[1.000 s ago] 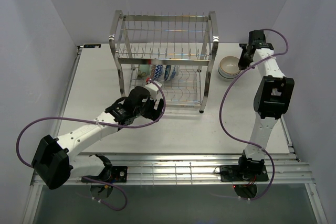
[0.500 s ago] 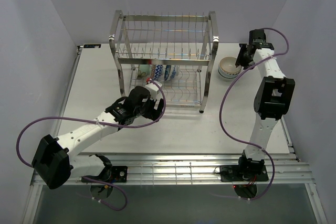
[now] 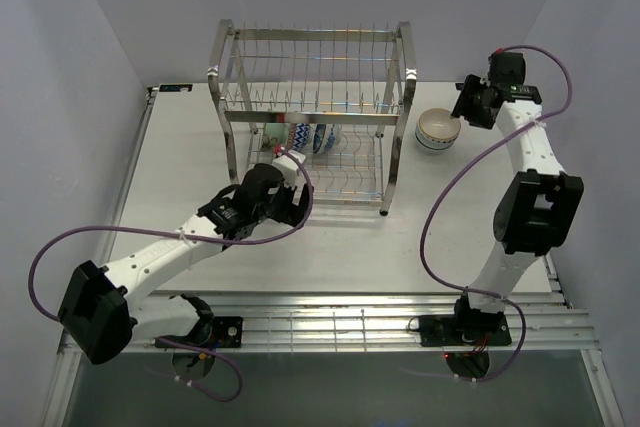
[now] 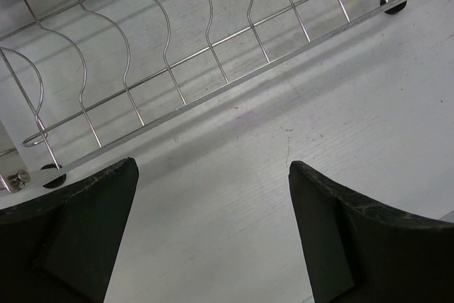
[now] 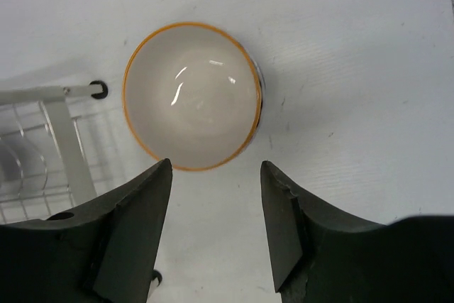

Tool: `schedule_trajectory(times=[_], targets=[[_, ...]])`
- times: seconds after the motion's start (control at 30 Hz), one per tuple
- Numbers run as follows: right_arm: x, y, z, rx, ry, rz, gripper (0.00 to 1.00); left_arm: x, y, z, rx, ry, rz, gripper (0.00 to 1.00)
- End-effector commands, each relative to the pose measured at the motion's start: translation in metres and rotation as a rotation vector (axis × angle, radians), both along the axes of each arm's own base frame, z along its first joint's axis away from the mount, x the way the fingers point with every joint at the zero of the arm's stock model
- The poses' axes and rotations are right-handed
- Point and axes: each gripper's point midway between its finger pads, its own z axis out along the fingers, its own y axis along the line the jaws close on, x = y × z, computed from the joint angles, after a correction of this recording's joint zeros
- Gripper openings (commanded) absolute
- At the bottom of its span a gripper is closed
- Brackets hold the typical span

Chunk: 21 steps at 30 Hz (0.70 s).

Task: Unload the bowls from the dish rack

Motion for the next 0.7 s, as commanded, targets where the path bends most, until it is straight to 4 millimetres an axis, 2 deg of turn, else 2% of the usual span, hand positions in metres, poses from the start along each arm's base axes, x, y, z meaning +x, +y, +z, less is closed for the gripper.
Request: schedule_trajectory(times=[0.0, 0.03, 0.07, 0.2, 0.23, 0.27, 0.3, 0.33, 0.37, 0.43, 0.47, 0.53, 0.57, 0.67], targets=[[-0.027, 0.017, 0.020, 0.083, -0.072, 0.039, 0.59, 0.009, 0.004, 0.019, -0.068, -0.066, 0.061, 0.98], [-0.034, 0.020, 0.035, 0.088, -0.125, 0.050, 0.59, 0.009, 0.005, 0.018, -0.073, -0.067, 0.067, 0.98], [-0.040, 0.023, 0.035, 0.100, -0.135, 0.055, 0.59, 0.011, 0.002, 0.019, -0.094, -0.078, 0.070, 0.98], [-0.071, 0.042, 0.030, 0.176, -0.151, 0.108, 0.59, 0.009, -0.013, 0.012, -0.176, -0.017, 0.069, 0.98], [-0.085, 0.047, 0.024, 0.194, -0.145, 0.119, 0.59, 0.010, -0.018, 0.006, -0.194, 0.018, 0.074, 0.98], [-0.089, 0.050, 0.026, 0.207, -0.168, 0.130, 0.59, 0.010, -0.021, 0.004, -0.204, 0.034, 0.076, 0.98], [-0.095, 0.056, 0.025, 0.238, -0.176, 0.147, 0.59, 0.011, -0.023, 0.001, -0.207, 0.052, 0.090, 0.98], [-0.111, 0.061, 0.017, 0.258, -0.169, 0.152, 0.59, 0.015, -0.025, 0.001, -0.234, 0.071, 0.135, 0.98], [-0.113, 0.064, 0.019, 0.271, -0.198, 0.168, 0.59, 0.017, -0.026, 0.001, -0.253, 0.073, 0.151, 0.98], [-0.126, 0.074, 0.024, 0.306, -0.229, 0.201, 0.58, 0.020, -0.033, 0.004, -0.335, 0.063, 0.173, 0.97], [-0.133, 0.077, 0.015, 0.318, -0.221, 0.213, 0.57, 0.021, -0.034, 0.009, -0.375, 0.046, 0.181, 0.97], [-0.141, 0.076, 0.015, 0.312, -0.228, 0.210, 0.55, 0.026, -0.041, 0.020, -0.486, -0.010, 0.182, 0.96], [-0.149, 0.083, 0.005, 0.340, -0.208, 0.231, 0.55, 0.027, -0.042, 0.024, -0.520, -0.023, 0.184, 0.97], [-0.158, 0.089, 0.000, 0.372, -0.221, 0.249, 0.52, 0.040, -0.046, 0.038, -0.583, -0.103, 0.199, 0.96]])
